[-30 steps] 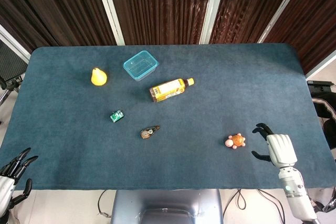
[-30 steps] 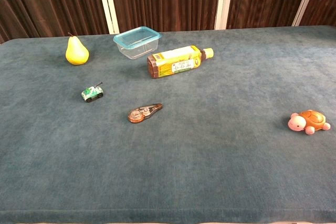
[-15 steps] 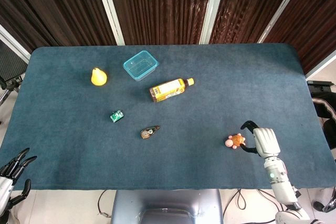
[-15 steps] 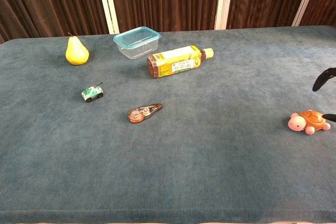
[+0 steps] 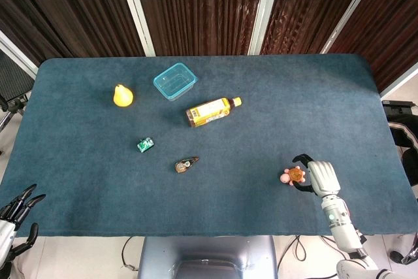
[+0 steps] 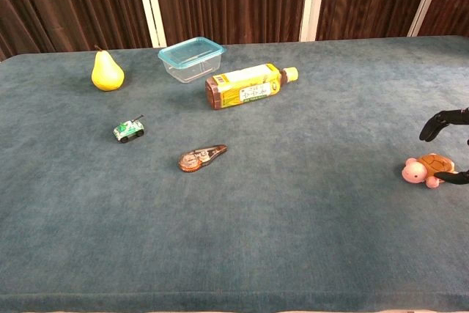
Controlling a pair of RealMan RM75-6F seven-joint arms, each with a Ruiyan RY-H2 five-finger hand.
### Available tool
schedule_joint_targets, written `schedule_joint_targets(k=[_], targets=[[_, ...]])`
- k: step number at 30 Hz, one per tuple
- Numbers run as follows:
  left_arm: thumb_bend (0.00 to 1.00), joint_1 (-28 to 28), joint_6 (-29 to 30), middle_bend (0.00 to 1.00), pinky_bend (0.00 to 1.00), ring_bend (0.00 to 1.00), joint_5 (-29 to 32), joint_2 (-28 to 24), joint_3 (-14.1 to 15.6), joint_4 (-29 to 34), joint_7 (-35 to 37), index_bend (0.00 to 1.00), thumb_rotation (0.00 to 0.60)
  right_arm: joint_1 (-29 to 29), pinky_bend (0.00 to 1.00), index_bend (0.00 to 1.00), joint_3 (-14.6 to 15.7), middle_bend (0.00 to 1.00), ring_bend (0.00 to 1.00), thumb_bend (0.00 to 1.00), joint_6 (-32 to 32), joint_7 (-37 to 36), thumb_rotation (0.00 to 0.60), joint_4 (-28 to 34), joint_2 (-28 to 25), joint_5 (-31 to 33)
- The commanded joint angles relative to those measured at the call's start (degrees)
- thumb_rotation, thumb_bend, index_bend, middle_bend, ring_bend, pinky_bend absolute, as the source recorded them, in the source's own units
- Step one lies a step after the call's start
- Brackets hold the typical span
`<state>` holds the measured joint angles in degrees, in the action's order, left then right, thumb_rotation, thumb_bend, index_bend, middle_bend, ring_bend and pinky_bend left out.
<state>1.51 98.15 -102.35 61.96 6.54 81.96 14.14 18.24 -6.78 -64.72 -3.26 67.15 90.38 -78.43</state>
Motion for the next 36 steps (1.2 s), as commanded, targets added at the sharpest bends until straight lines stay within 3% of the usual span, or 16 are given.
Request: schedule_joint_targets(k=[1, 11, 13, 17, 20, 34, 36], targets=[[0.59, 0.0, 0.0, 0.02, 0.36, 0.15, 0.0, 0.0, 0.0, 0.0, 0.1, 0.17, 0.600, 0.2, 0.95, 0.49, 0.2, 0.44, 1.00, 0.32, 0.0, -0.6, 0.600, -1.0, 0.8, -0.2], [0.59, 0.1, 0.2, 0.02, 0.36, 0.15, 0.3, 0.0, -0.1, -0.2, 0.5, 0.17, 0.600, 0.4, 0.96, 0.60, 0.4, 0.52, 1.00, 0.35, 0.1, -0.4, 0.600, -4.8, 2.9, 0.5], [0.59, 0.2, 0.2, 0.02, 0.36, 0.15, 0.3, -0.1, -0.1, -0.1, 0.5, 0.17, 0.600, 0.4, 0.97, 0.64, 0.4, 0.55, 1.00, 0.45, 0.0, -0.3, 0.600, -5.2, 3.2, 0.6], [0.59, 0.2, 0.3, 0.02, 0.36, 0.15, 0.3, 0.0, -0.1, -0.2, 0.6, 0.17, 0.600, 0.2, 0.99, 0.76, 0.3, 0.64, 1.00, 0.85, -0.8, -0.5, 0.600, -6.1, 3.6, 0.5], [0.59, 0.3, 0.4, 0.02, 0.36, 0.15, 0.4, 0.0, -0.1, -0.3, 0.7, 0.17, 0.600, 0.1, 1.00, 0.86, 0.3, 0.70, 1.00, 1.00, -1.8, -1.7, 0.600, -7.0, 3.9, -0.1], [0.59, 0.4, 0.4, 0.02, 0.36, 0.15, 0.4, 0.0, -0.1, -0.4, 0.7, 0.17, 0.600, -0.8, 1.00, 0.88, 0.4, 0.75, 1.00, 1.00, -5.2, -1.8, 0.600, -8.5, 4.2, -1.2], [0.59, 0.4, 0.4, 0.02, 0.36, 0.15, 0.4, 0.0, -0.1, -0.4, 0.8, 0.17, 0.600, -0.8, 1.00, 0.81, 0.4, 0.71, 1.00, 0.99, -5.2, -2.0, 0.600, -8.5, 4.1, -1.3]])
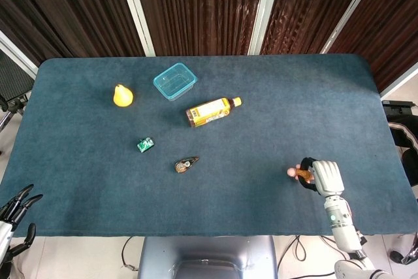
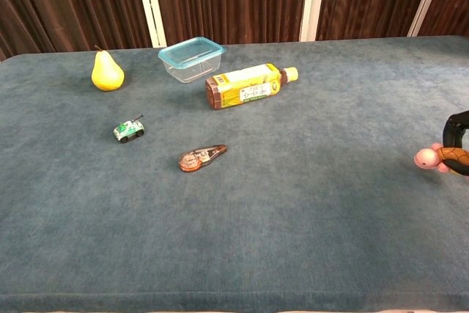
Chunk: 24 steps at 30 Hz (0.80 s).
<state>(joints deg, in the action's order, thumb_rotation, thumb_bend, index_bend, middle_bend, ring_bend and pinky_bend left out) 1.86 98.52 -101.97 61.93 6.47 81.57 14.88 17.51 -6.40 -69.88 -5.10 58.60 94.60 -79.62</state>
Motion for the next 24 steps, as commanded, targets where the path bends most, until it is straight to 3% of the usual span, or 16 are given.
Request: schedule_joint_targets(k=[1, 3, 4, 6, 9, 14, 21, 24], targets=[[0.59, 0.0, 0.0, 0.02, 0.36, 0.15, 0.0, 0.0, 0.0, -0.1, 0.0, 0.17, 0.600, -0.1, 1.00, 0.75, 0.2, 0.67, 1.00, 0.96, 0.0, -0.3, 0.600, 0.2, -0.3, -0.2], [0.59, 0.0, 0.1, 0.02, 0.36, 0.15, -0.1, 0.0, 0.0, -0.1, 0.1, 0.17, 0.600, -0.2, 0.99, 0.43, 0.9, 0.47, 1.00, 0.70, 0.9, -0.9, 0.600, 1.6, -1.9, -0.5], [0.59, 0.0, 0.0, 0.02, 0.36, 0.15, -0.1, 0.0, 0.0, 0.0, 0.0, 0.17, 0.600, -0.6, 0.98, 0.35, 1.4, 0.42, 1.00, 0.56, 0.8, -0.8, 0.600, 3.1, -3.2, -0.8], [0.59, 0.0, 0.1, 0.02, 0.36, 0.15, -0.2, 0.0, 0.1, 0.0, 0.1, 0.17, 0.600, -1.2, 0.97, 0.22, 2.1, 0.35, 1.00, 0.37, 0.4, 0.5, 0.600, 6.5, -5.6, -1.1], [0.59, 0.0, 0.0, 0.02, 0.36, 0.15, -0.1, 0.0, 0.0, 0.0, 0.1, 0.17, 0.600, -2.0, 0.94, 0.07, 2.6, 0.26, 0.99, 0.20, 0.0, 3.1, 0.600, 10.7, -8.3, -0.9], [0.59, 0.0, 0.0, 0.02, 0.36, 0.15, -0.3, 0.0, 0.1, 0.1, -0.1, 0.17, 0.600, -3.4, 0.92, 0.00, 3.0, 0.19, 0.96, 0.08, -0.8, 6.7, 0.600, 17.5, -12.5, 0.1], [0.59, 0.0, -0.1, 0.02, 0.36, 0.15, -0.3, 0.0, 0.1, 0.2, -0.3, 0.17, 0.600, -5.5, 0.91, 0.01, 2.1, 0.18, 0.95, 0.07, -6.6, 7.1, 0.600, 23.6, -15.9, -1.2], [0.59, 0.0, -0.1, 0.02, 0.36, 0.15, -0.4, -0.1, 0.2, 0.2, -0.4, 0.17, 0.600, -6.2, 0.88, 0.00, 1.4, 0.14, 0.93, 0.07, -7.3, 11.1, 0.600, 26.5, -18.0, 0.5]])
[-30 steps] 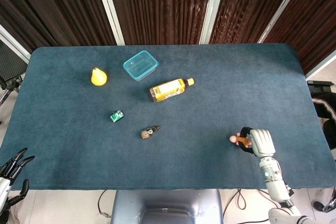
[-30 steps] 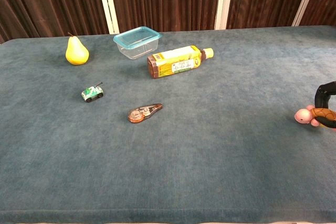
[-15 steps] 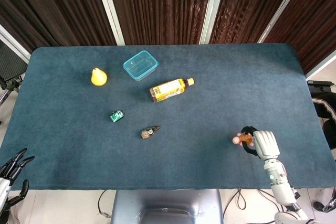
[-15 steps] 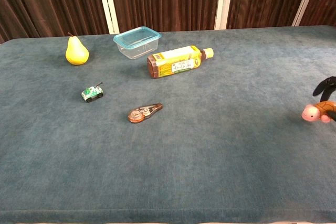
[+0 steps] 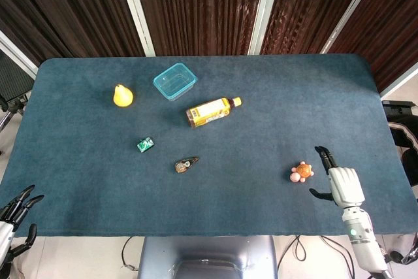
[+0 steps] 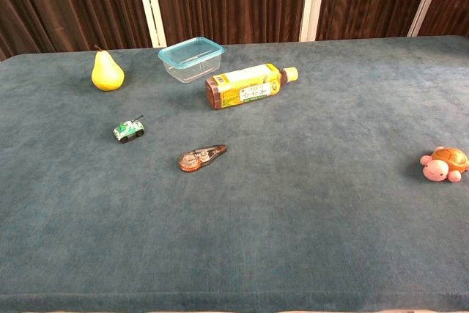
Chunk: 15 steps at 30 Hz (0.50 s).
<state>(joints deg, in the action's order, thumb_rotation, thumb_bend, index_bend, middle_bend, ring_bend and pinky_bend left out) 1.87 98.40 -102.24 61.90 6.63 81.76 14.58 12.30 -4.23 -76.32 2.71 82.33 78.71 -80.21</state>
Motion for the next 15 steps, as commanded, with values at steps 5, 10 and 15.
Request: schedule_joint_targets(k=[5, 10, 15], targets=[[0.59, -0.2, -0.5, 0.02, 0.36, 0.15, 0.0, -0.1, 0.0, 0.4, -0.4, 0.17, 0.600, -0.8, 0.87, 0.01, -1.1, 0.12, 0.92, 0.06, 1.9, 2.4, 0.600, 6.0, -3.9, 3.7], [0.59, -0.3, -0.7, 0.02, 0.36, 0.15, 0.1, -0.2, 0.0, 0.5, -0.6, 0.17, 0.600, 0.1, 0.89, 0.27, -1.0, 0.21, 0.95, 0.06, 3.1, -0.3, 0.600, 2.2, -1.4, 2.8], [0.59, -0.3, -0.8, 0.02, 0.36, 0.15, 0.3, -0.3, 0.0, 0.6, -0.4, 0.17, 0.600, 1.3, 0.92, 0.45, -1.3, 0.33, 0.99, 0.10, 3.9, -2.4, 0.600, -3.7, 2.2, 1.9]])
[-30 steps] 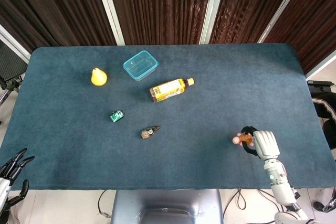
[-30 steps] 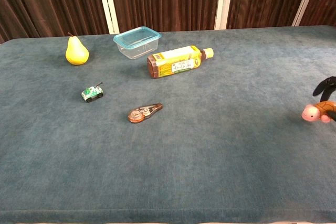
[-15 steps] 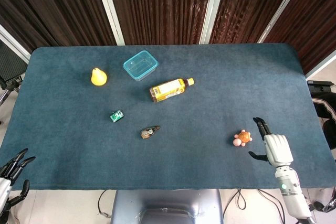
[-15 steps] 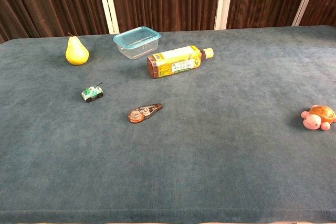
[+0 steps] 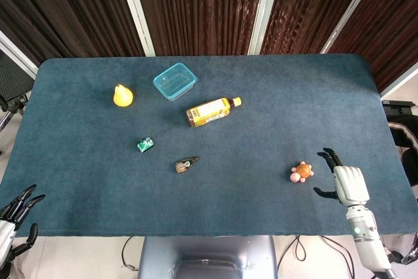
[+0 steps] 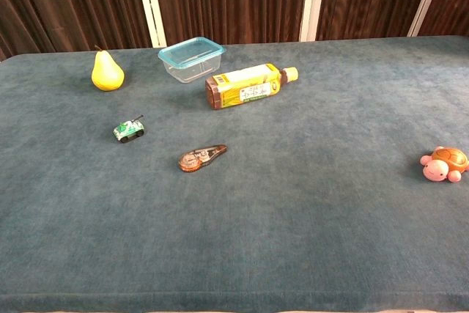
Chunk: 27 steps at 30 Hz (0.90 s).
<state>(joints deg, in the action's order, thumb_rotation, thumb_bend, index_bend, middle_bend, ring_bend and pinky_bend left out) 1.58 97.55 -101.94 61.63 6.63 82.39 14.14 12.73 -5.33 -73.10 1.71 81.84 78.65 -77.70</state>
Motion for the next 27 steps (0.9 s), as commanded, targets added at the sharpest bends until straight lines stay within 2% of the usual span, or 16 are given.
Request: schedule_joint_targets(k=[1, 5, 27], targets=[[0.59, 0.0, 0.0, 0.02, 0.36, 0.15, 0.0, 0.0, 0.0, 0.0, 0.2, 0.17, 0.600, 1.0, 0.93, 0.47, -0.3, 0.34, 0.99, 0.11, 0.9, -1.7, 0.600, -4.1, 3.0, -0.6], [0.59, 0.0, 0.0, 0.02, 0.36, 0.15, 0.0, -0.1, 0.0, -0.1, 0.3, 0.17, 0.600, 1.9, 0.94, 0.51, -0.4, 0.38, 1.00, 0.14, 2.3, -2.6, 0.600, -8.2, 5.6, -0.4], [0.59, 0.0, 0.0, 0.02, 0.36, 0.15, -0.1, -0.1, 0.1, 0.0, 0.1, 0.17, 0.600, 4.3, 0.96, 0.56, -0.9, 0.43, 1.00, 0.21, 4.8, -7.2, 0.600, -22.3, 14.4, -0.7]])
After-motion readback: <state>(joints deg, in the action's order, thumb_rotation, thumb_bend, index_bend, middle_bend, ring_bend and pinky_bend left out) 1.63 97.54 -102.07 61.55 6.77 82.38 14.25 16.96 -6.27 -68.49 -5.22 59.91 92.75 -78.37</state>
